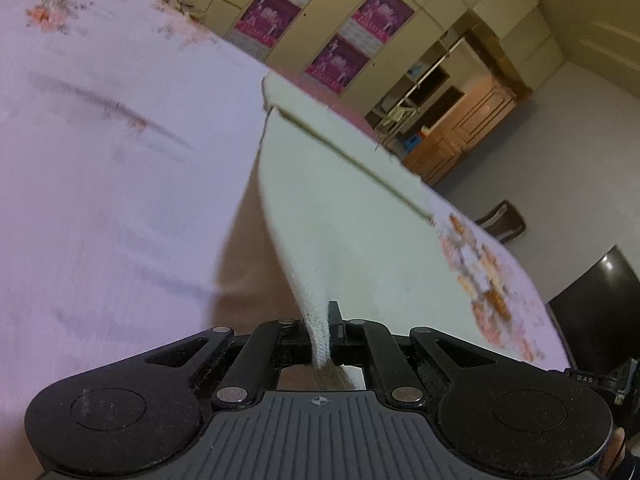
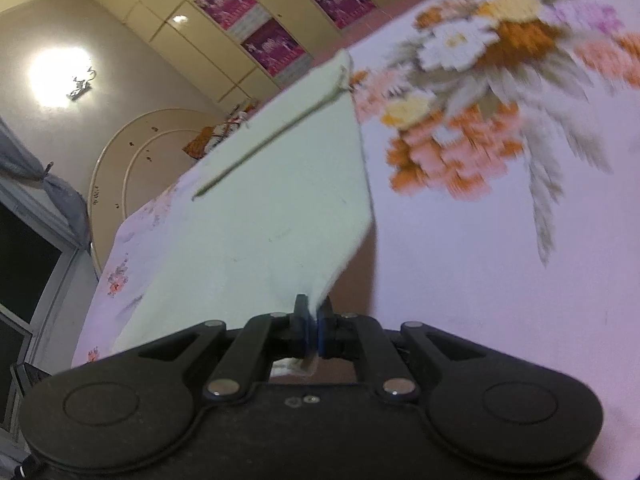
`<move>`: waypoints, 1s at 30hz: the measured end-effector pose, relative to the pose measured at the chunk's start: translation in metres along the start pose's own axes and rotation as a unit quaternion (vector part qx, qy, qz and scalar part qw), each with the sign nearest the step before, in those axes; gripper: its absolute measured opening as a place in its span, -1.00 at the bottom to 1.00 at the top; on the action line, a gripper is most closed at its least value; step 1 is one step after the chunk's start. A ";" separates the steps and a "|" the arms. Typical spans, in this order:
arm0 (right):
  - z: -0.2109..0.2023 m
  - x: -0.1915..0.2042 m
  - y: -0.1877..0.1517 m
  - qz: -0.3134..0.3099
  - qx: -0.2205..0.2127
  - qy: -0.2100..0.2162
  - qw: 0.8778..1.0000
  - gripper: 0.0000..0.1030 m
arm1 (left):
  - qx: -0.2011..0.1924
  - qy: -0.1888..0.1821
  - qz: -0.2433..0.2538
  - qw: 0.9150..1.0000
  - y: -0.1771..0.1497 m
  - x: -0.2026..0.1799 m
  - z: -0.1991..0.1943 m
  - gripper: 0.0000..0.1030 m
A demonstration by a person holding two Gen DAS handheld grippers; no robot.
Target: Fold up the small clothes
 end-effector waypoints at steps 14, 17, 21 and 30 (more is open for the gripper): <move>0.013 0.065 0.106 -0.084 -0.050 0.046 0.994 -0.91 | -0.083 -0.047 -0.011 0.995 0.131 -0.037 0.021 -0.93; 0.025 0.074 0.136 -0.090 -0.058 0.055 0.993 -0.91 | -0.088 -0.043 -0.007 0.995 0.162 -0.041 0.042 -0.93; 0.054 0.075 0.177 -0.084 -0.064 0.059 0.993 -0.91 | -0.080 -0.034 -0.017 0.996 0.200 -0.036 0.090 -0.93; 0.171 0.041 0.258 -0.037 -0.035 0.051 0.997 -0.91 | -0.040 0.013 -0.041 0.998 0.255 0.003 0.229 -0.93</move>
Point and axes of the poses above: each gripper's, at about its wrist camera, not at the fingertips, and z roughly the way its jaws point, x to its left, y to its top, the point moved 5 cm from there along z, roughly the way its jaws point, and after that the axes turned 6 degrees about z, right-handed, at the moved point
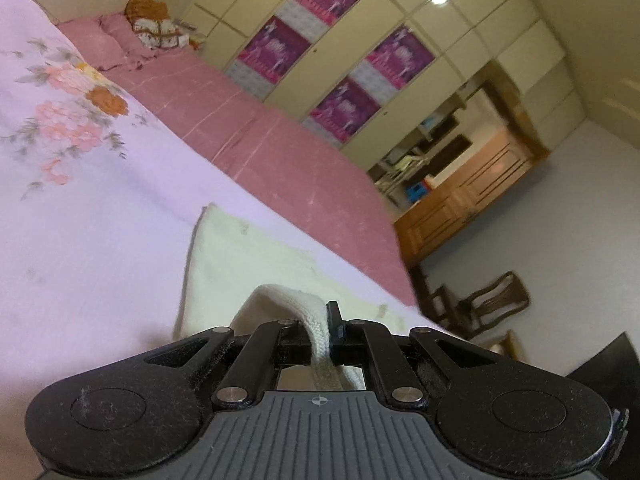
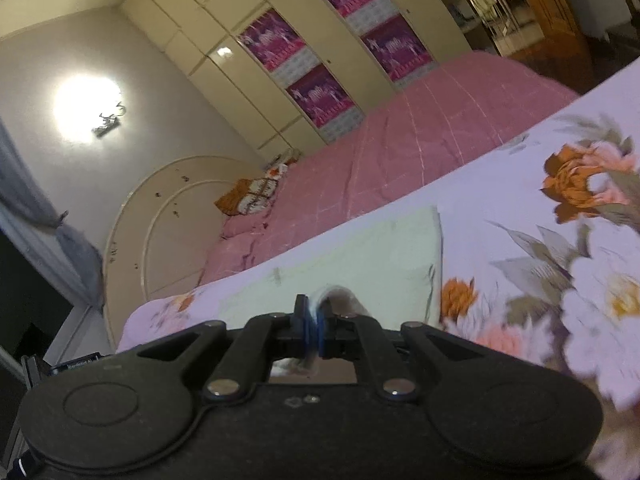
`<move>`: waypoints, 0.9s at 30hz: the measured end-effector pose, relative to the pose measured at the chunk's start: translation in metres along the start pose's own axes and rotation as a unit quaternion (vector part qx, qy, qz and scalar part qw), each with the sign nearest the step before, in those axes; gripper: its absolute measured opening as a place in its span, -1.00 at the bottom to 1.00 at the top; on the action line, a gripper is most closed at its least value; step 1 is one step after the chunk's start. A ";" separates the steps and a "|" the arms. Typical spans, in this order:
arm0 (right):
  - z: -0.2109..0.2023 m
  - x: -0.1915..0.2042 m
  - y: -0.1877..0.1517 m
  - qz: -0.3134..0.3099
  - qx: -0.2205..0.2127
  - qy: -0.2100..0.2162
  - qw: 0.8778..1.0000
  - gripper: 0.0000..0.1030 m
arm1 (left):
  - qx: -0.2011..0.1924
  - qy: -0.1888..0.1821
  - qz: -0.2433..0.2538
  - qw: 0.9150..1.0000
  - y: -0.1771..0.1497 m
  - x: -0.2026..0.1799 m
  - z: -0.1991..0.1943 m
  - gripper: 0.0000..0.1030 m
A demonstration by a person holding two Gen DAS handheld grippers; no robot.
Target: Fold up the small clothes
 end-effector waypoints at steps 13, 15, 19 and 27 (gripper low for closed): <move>0.101 -0.065 0.025 0.040 0.008 -0.006 0.999 -0.43 | 0.008 0.030 0.033 0.999 0.022 0.012 0.098 -0.54; 0.095 -0.068 0.026 0.041 -0.015 -0.009 0.999 0.05 | -0.034 0.052 0.052 0.997 0.024 0.011 0.091 0.78; 0.084 -0.071 0.028 0.036 -0.030 0.007 0.999 0.00 | -0.043 0.045 0.085 0.994 0.025 0.011 0.087 0.63; 0.096 -0.051 0.028 -0.075 -0.010 -0.031 0.997 -0.27 | 0.050 0.083 0.182 0.979 0.022 0.015 0.114 0.11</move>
Point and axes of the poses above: each gripper's, at about its wrist camera, not at the fingertips, and z roughly the way its jaws point, x to its left, y to its top, the point moved 5 cm from there along z, roughly the way its jaws point, and after that the axes turned 6 degrees about z, right-handed, at the moved point
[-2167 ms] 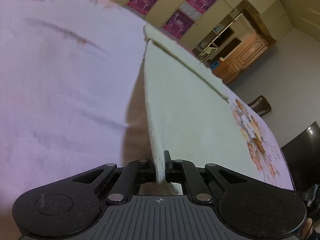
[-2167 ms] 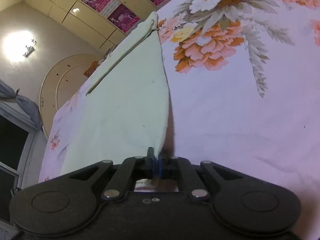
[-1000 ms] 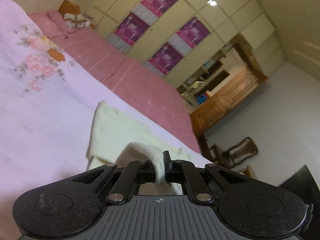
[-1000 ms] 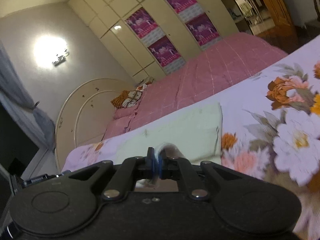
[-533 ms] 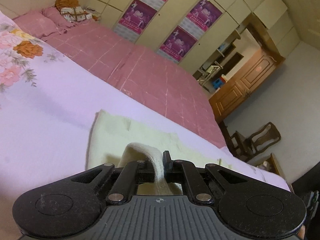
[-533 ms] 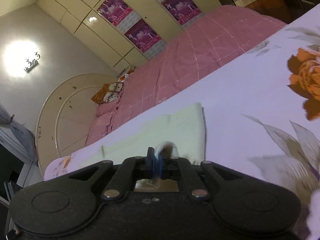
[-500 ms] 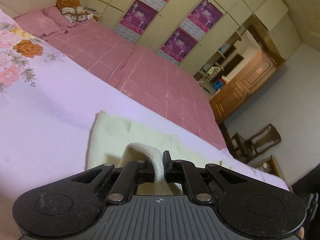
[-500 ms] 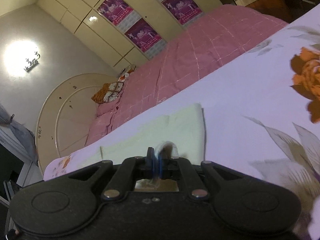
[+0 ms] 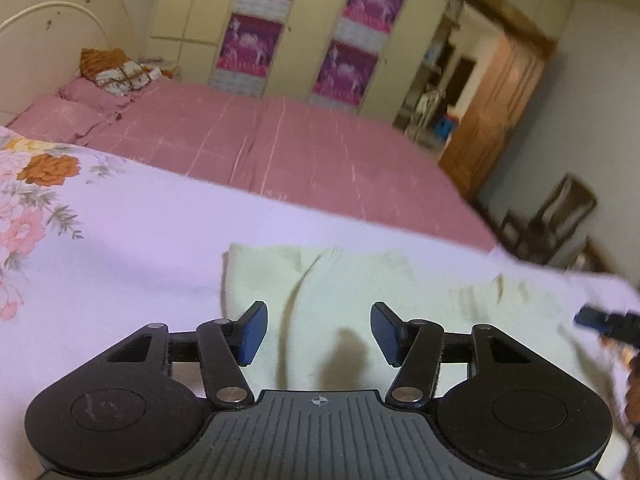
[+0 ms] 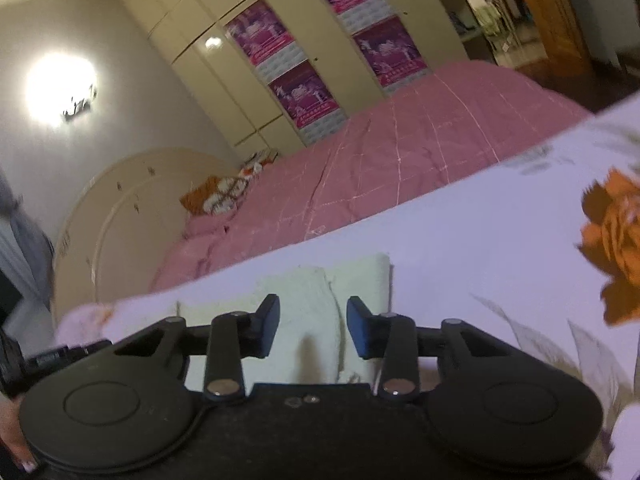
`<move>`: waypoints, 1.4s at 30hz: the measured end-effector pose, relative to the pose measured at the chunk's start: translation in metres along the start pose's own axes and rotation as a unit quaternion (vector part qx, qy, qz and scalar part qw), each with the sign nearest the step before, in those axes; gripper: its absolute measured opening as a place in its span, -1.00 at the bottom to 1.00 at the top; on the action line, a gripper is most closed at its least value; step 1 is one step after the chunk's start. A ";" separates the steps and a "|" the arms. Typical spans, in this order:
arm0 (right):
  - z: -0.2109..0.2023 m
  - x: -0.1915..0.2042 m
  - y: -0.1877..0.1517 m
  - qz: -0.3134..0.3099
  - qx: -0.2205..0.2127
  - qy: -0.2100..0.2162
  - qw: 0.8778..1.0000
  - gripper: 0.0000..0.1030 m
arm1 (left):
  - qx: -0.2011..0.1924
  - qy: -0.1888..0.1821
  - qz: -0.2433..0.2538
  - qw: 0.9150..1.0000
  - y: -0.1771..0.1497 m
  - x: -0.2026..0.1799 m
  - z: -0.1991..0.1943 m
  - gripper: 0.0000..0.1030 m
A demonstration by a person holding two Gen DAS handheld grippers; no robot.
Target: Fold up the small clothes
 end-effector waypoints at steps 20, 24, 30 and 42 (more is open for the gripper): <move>0.014 0.038 0.002 -0.164 -0.043 -0.094 0.981 -0.92 | -0.074 0.042 0.005 0.996 -0.003 -0.003 -0.021 -0.93; 0.032 0.022 -0.008 -0.153 -0.008 -0.119 0.981 -0.92 | -0.044 0.061 -0.016 0.997 -0.016 0.008 -0.012 -0.93; 0.035 0.019 -0.011 -0.147 0.003 -0.127 0.981 -0.89 | -0.050 0.078 -0.005 0.996 -0.012 0.001 -0.020 -0.68; 0.090 0.124 -0.045 -0.246 0.050 -0.074 0.965 -0.49 | -0.028 0.011 0.141 0.990 -0.006 -0.121 0.027 0.48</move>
Point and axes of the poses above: each gripper's, at about its wrist camera, not at the fingertips, and z roughly the way its jaws point, x to its left, y to its top, the point moved 5 cm from there along z, roughly the way its jaws point, and after that the axes turned 6 degrees about z, right-handed, at the moved point
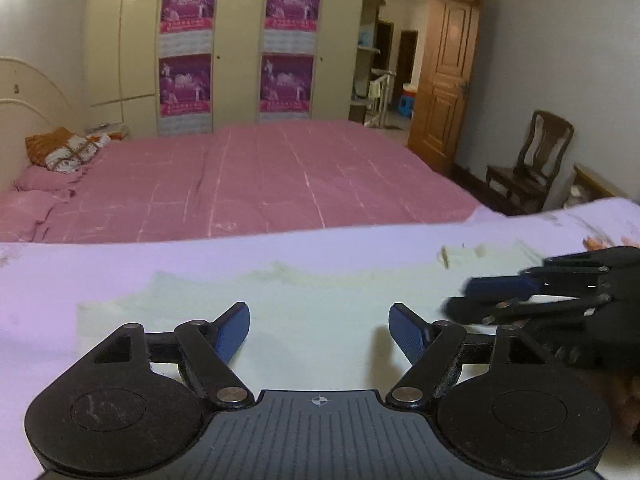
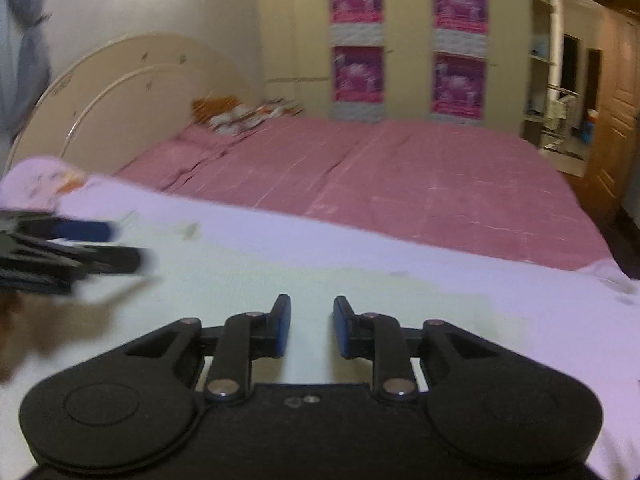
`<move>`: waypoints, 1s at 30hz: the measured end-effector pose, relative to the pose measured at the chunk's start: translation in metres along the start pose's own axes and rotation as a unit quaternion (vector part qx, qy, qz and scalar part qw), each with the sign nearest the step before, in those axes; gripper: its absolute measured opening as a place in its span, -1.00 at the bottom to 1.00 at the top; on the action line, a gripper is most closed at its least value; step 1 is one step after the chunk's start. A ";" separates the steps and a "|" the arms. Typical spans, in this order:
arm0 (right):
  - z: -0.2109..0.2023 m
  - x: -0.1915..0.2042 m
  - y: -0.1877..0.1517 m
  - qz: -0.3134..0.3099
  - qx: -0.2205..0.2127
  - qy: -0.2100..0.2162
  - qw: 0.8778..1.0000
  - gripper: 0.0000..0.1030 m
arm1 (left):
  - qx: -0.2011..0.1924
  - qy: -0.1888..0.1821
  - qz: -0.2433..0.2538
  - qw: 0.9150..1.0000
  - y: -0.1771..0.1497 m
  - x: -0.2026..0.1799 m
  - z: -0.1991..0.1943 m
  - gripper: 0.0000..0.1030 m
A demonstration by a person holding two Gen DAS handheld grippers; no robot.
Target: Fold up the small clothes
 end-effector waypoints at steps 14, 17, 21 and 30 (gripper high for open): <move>-0.055 -0.072 -0.014 0.077 -0.057 -0.067 0.993 -0.30 | -0.049 0.062 -0.031 0.996 -0.034 0.041 -0.055 0.48; -0.066 -0.027 -0.027 0.022 -0.059 -0.027 0.998 -0.33 | -0.054 0.035 -0.019 0.998 -0.035 0.008 -0.061 0.48; -0.061 0.016 -0.044 -0.026 -0.036 -0.003 0.999 -0.38 | -0.020 0.028 0.018 0.999 -0.053 -0.019 -0.054 0.48; -0.072 -0.020 -0.055 -0.004 -0.022 -0.095 0.995 -0.37 | -0.008 0.067 0.004 0.998 -0.081 0.013 -0.087 0.48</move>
Point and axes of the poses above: each gripper's, at about its wrist camera, not at the fingertips, and z roughly the way its jaws point, x to its left, y to its top, the point moved 5 cm from there along z, roughly the way its jaws point, and after that the axes turned 6 degrees about z, right-handed, at the moved point
